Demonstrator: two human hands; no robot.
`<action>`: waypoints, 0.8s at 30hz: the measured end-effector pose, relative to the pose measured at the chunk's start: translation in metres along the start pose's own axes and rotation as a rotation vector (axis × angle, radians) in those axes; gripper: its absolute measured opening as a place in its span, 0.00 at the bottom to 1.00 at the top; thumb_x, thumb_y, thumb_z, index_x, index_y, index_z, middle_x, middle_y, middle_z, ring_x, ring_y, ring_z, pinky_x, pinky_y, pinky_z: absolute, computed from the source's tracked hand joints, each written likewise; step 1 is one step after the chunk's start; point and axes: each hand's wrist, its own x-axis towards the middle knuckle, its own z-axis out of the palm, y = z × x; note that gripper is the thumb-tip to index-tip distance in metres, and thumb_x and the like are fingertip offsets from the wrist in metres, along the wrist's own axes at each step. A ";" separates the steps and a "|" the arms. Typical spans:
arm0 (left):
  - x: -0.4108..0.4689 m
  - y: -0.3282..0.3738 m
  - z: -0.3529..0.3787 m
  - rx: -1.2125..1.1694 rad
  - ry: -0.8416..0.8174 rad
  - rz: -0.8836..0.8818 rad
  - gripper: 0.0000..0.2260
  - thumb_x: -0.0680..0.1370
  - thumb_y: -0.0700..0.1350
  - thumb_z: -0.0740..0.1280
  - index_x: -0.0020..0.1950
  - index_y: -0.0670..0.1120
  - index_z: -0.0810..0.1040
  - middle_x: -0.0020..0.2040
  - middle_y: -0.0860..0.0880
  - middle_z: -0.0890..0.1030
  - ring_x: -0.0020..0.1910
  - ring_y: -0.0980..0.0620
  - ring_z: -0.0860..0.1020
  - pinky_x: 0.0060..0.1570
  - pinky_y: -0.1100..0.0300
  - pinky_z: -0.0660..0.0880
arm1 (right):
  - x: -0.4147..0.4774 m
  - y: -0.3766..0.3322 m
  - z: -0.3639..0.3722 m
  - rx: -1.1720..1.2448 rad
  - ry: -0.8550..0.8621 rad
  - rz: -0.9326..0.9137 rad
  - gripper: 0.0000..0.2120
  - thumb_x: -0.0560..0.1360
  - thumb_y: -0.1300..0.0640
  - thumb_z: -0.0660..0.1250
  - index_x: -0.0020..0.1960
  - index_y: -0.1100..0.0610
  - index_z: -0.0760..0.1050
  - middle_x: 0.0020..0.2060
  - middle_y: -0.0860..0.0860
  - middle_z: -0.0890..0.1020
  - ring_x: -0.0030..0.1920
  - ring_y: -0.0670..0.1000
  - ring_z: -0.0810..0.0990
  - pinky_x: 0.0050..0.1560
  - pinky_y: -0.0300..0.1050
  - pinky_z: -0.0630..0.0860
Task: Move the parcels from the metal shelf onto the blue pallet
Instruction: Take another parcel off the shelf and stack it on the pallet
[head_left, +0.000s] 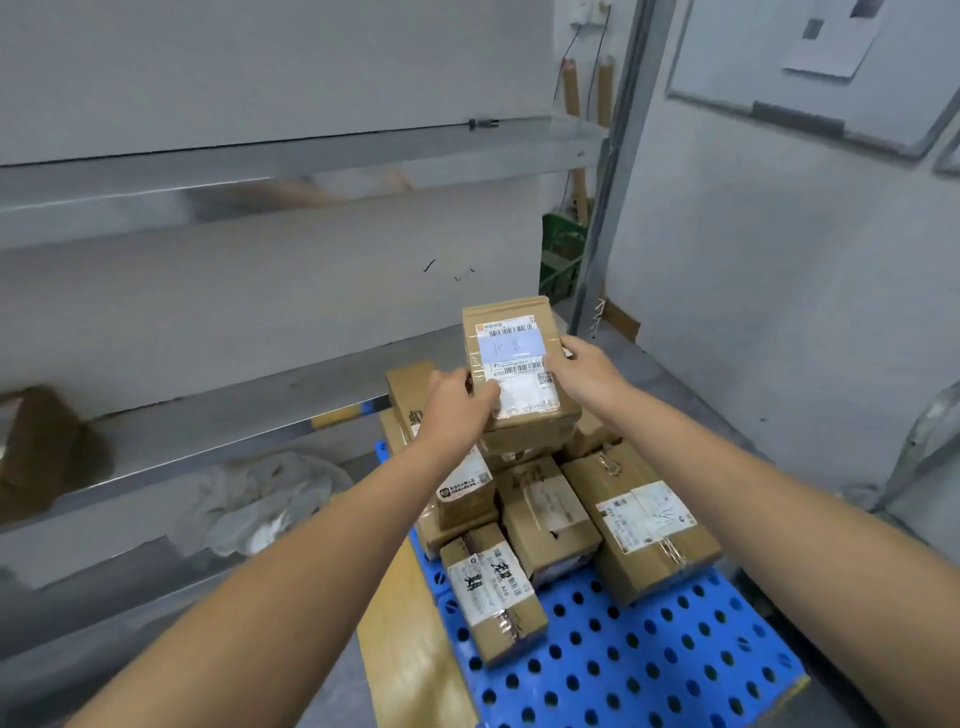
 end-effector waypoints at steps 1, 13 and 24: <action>0.006 -0.002 0.005 0.009 0.012 -0.019 0.09 0.77 0.46 0.64 0.37 0.47 0.75 0.45 0.52 0.67 0.53 0.47 0.70 0.47 0.57 0.65 | 0.008 0.002 0.000 -0.018 -0.012 -0.009 0.12 0.76 0.50 0.58 0.56 0.39 0.73 0.47 0.40 0.80 0.46 0.42 0.79 0.48 0.47 0.77; 0.058 -0.034 0.051 0.239 0.254 -0.190 0.18 0.77 0.53 0.66 0.64 0.46 0.73 0.55 0.49 0.77 0.59 0.48 0.69 0.53 0.54 0.68 | 0.100 0.043 0.019 -0.034 -0.276 0.000 0.16 0.80 0.57 0.58 0.67 0.52 0.72 0.56 0.50 0.79 0.50 0.49 0.75 0.48 0.43 0.69; 0.064 -0.054 0.073 0.720 0.270 -0.325 0.21 0.78 0.61 0.60 0.65 0.52 0.75 0.65 0.49 0.71 0.67 0.46 0.63 0.69 0.47 0.53 | 0.127 0.080 0.036 -0.306 -0.498 -0.064 0.22 0.82 0.54 0.54 0.73 0.63 0.61 0.59 0.59 0.78 0.57 0.56 0.78 0.53 0.46 0.72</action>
